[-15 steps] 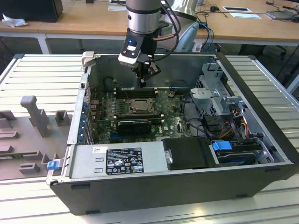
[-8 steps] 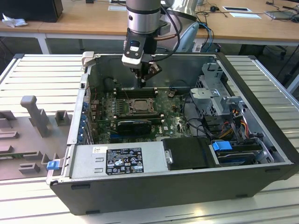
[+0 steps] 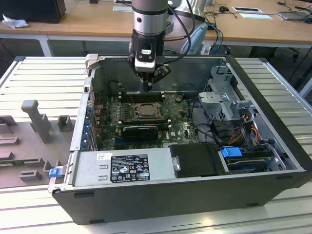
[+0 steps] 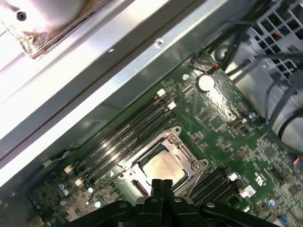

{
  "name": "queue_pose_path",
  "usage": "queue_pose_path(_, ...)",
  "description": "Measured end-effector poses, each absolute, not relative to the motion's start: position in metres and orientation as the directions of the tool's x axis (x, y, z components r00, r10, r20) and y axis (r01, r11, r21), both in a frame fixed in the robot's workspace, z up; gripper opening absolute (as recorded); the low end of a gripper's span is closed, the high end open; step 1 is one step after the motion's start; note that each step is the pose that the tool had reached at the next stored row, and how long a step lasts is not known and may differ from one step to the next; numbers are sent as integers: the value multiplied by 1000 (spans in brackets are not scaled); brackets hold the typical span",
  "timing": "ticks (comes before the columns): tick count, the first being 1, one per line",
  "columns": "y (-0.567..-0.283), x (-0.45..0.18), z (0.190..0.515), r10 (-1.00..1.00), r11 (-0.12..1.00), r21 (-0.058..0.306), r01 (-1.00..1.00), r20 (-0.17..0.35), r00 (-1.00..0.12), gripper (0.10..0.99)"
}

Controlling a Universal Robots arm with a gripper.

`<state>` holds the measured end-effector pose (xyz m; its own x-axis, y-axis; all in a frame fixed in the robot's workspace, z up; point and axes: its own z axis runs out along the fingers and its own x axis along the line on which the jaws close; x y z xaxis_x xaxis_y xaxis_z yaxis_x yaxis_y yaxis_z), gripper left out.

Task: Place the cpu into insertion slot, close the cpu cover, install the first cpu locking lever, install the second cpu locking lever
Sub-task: 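Install the first cpu locking lever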

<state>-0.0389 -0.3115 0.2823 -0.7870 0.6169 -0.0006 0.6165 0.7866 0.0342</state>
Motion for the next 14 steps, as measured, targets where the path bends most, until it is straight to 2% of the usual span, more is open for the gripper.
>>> queue_pose_path(14,-312,-39,282,370,928,34,370,-1,-929,106)
